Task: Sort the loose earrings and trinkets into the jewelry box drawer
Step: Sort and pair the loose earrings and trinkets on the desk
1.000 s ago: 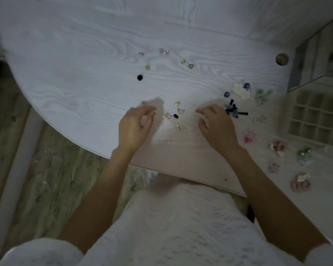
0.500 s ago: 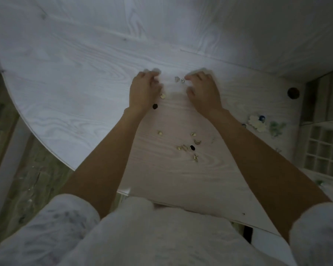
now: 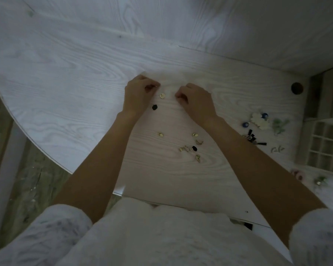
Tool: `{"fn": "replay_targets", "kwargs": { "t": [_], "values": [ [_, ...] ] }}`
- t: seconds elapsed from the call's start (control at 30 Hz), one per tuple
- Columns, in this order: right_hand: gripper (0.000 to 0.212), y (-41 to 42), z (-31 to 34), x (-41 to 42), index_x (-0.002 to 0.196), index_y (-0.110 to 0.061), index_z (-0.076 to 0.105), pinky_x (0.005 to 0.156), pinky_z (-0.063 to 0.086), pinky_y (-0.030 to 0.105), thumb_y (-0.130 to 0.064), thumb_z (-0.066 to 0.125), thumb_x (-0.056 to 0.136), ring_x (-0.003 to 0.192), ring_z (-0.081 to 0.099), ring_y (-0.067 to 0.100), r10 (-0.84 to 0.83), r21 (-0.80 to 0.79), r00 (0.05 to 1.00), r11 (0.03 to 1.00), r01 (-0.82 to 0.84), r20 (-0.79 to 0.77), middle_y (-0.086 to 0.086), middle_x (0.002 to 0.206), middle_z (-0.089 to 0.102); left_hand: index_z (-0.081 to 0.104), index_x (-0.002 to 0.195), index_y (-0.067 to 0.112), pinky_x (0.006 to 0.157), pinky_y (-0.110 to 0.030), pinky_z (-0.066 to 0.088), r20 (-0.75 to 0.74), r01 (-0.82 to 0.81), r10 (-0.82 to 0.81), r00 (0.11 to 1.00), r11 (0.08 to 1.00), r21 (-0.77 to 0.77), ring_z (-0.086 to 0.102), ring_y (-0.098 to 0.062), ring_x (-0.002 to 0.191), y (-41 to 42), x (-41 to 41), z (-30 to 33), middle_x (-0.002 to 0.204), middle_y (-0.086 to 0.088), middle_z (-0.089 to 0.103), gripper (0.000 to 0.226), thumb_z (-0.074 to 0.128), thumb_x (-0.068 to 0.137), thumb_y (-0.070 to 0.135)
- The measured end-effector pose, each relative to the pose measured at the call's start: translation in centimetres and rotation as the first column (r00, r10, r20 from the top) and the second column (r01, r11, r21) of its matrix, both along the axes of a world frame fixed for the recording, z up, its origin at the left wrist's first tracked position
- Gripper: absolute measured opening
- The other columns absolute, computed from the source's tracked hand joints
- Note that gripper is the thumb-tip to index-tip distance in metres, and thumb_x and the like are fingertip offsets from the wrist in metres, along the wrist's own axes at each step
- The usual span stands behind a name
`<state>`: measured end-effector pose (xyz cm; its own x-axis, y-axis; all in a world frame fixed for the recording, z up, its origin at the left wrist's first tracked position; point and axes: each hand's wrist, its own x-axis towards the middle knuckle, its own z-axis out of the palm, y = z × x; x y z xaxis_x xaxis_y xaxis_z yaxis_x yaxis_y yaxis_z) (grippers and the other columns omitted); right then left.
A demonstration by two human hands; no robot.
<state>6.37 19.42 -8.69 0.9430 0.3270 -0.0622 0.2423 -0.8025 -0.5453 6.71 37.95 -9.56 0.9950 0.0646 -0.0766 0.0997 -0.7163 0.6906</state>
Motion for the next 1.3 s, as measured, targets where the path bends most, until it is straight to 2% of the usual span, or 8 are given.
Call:
{"fn": "replay_targets", "kwargs": {
  "t": [0.27, 0.4, 0.57, 0.73, 0.93, 1.0, 1.1, 1.3],
  "values": [
    [0.010, -1.3, 0.0, -4.2, 0.089, -0.008, 0.063, 0.061, 0.043, 0.030, -0.015, 0.056, 0.089, 0.072, 0.057, 0.021, 0.006, -0.005, 1.000, 1.000, -0.006, -0.026, 0.006, 0.087, 0.062, 0.071, 0.096, 0.013, 0.076, -0.029, 0.054, 0.011, 0.053, -0.052, 0.999, 0.997, -0.064, 0.063, -0.013, 0.077, -1.0, -3.9, 0.0, 0.098, -0.003, 0.062, 0.016, 0.063, 0.083, 0.010],
    [0.010, -2.2, 0.0, -5.1, 0.090, -0.007, 0.065, 0.065, 0.045, 0.032, -0.014, 0.058, 0.088, 0.075, 0.057, 0.019, -0.038, 0.038, 0.998, 0.998, 0.040, -0.059, 0.007, 0.087, 0.062, 0.071, 0.100, 0.012, 0.076, -0.016, 0.050, 0.012, 0.079, -0.078, 0.997, 0.995, -0.057, 0.059, -0.010, 0.080, -2.1, -5.3, 0.0, 0.100, -0.004, 0.062, 0.018, 0.063, 0.083, 0.010],
    [0.011, -3.9, -0.1, -6.1, 0.091, -0.011, 0.066, 0.067, 0.036, 0.024, -0.019, 0.059, 0.088, 0.075, 0.050, 0.010, -0.124, 0.042, 0.987, 0.991, 0.129, -0.105, 0.000, 0.084, 0.059, 0.068, 0.103, 0.012, 0.076, -0.015, 0.047, -0.010, 0.109, -0.110, 0.994, 0.993, -0.050, 0.058, -0.010, 0.083, -3.1, -7.0, -0.1, 0.102, -0.003, 0.061, 0.018, 0.061, 0.086, 0.014],
    [0.011, -5.5, 0.0, -7.4, 0.086, -0.007, 0.064, 0.069, 0.043, 0.031, -0.017, 0.060, 0.087, 0.075, 0.052, 0.016, -0.239, 0.065, 0.963, 0.967, 0.248, -0.124, 0.008, 0.085, 0.063, 0.067, 0.103, 0.018, 0.070, -0.021, 0.039, 0.090, 0.036, -0.056, 0.994, 0.978, 0.205, 0.053, -0.020, 0.095, -4.2, -9.4, 0.4, 0.101, -0.001, 0.064, 0.020, 0.060, 0.085, 0.023],
    [0.010, -6.6, 0.1, -8.8, 0.087, -0.007, 0.064, 0.068, 0.040, 0.027, -0.016, 0.061, 0.086, 0.076, 0.053, 0.016, -0.299, 0.062, 0.945, 0.949, 0.309, -0.131, 0.008, 0.086, 0.063, 0.067, 0.101, 0.022, 0.076, -0.029, 0.038, 0.046, 0.318, -0.334, 0.941, 0.925, 0.207, 0.058, -0.021, 0.086, -7.9, -13.2, 1.2, 0.093, 0.004, 0.069, 0.030, 0.060, 0.078, 0.039],
    [0.010, -6.9, 0.1, -9.3, 0.087, -0.007, 0.064, 0.068, 0.038, 0.025, -0.017, 0.060, 0.086, 0.076, 0.052, 0.015, -0.295, 0.062, 0.945, 0.950, 0.305, -0.140, 0.008, 0.086, 0.063, 0.067, 0.101, 0.025, 0.080, -0.032, 0.037, 0.017, 0.295, -0.308, 0.951, 0.922, 0.252, 0.058, -0.020, 0.088, -8.2, -14.2, 1.1, 0.095, 0.006, 0.067, 0.036, 0.053, 0.074, 0.043],
    [0.010, -6.9, 0.1, -10.0, 0.087, -0.008, 0.063, 0.067, 0.036, 0.023, -0.017, 0.060, 0.086, 0.075, 0.051, 0.013, -0.279, 0.063, 0.947, 0.954, 0.292, -0.160, 0.007, 0.086, 0.062, 0.065, 0.104, 0.024, 0.087, -0.039, 0.040, -0.012, 0.286, -0.292, 0.956, 0.926, 0.246, 0.057, -0.022, 0.091, -8.1, -14.9, 0.6, 0.099, 0.003, 0.066, 0.033, 0.062, 0.073, 0.033],
    [0.008, -7.0, 0.1, -11.7, 0.087, -0.008, 0.063, 0.068, 0.037, 0.023, -0.016, 0.060, 0.086, 0.075, 0.049, 0.011, -0.277, 0.063, 0.945, 0.954, 0.292, -0.172, 0.007, 0.086, 0.062, 0.070, 0.090, 0.021, 0.074, -0.032, 0.046, -0.015, 0.198, -0.198, 0.980, 0.973, 0.122, 0.060, -0.019, 0.073, -8.0, -14.6, 0.7, 0.081, 0.001, 0.069, 0.010, 0.062, 0.084, 0.023]
  ]
}}
